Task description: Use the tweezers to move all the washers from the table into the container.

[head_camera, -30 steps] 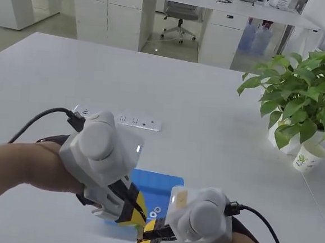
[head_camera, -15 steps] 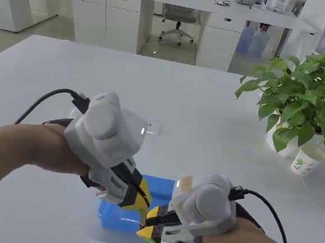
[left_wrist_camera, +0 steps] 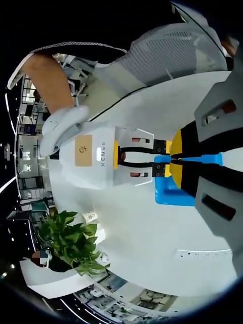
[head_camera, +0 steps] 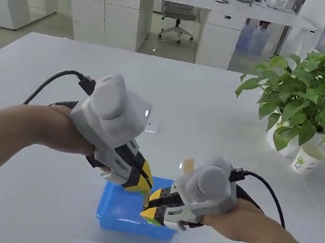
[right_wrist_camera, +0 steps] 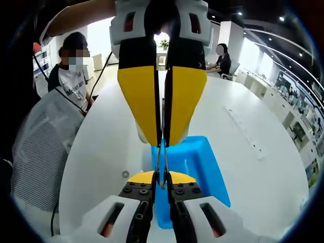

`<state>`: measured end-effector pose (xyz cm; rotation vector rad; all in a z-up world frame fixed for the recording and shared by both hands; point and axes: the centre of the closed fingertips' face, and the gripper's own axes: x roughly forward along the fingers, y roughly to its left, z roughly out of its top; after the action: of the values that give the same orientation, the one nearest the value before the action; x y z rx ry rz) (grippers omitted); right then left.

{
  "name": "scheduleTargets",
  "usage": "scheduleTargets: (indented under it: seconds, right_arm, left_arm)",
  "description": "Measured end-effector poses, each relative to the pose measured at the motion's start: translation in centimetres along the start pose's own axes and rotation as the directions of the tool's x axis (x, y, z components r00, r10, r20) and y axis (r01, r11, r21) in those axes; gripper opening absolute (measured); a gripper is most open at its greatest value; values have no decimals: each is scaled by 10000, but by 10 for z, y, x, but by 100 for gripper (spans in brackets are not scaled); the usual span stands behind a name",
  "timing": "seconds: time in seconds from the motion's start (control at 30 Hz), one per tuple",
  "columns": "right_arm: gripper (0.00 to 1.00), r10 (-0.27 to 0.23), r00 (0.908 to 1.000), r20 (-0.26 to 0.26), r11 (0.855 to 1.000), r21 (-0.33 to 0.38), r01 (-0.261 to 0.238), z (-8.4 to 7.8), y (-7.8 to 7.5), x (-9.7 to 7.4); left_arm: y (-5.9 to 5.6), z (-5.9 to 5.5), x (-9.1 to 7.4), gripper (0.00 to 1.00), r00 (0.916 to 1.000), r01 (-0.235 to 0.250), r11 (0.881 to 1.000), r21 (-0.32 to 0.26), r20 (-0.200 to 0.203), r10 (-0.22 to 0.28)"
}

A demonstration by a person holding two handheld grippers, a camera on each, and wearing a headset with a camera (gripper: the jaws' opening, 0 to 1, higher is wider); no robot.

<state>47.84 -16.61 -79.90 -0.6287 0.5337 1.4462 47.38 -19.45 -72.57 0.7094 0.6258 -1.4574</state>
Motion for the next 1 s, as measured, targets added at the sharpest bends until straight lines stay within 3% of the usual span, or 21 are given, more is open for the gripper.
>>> scheduleTargets:
  seconds: [0.33,1.0]
  right_arm:
    - [11,32,9999,-159,9999,-128,-34,-11,-13,10]
    - [11,330,9991,-275,9992,-213,-336,-36,-28,36]
  left_arm:
    - [12,-13,9,6,9996,-105,9999,134,-276,109]
    - [32,-41,34,6,9990,-302,9995,-133,-320,298]
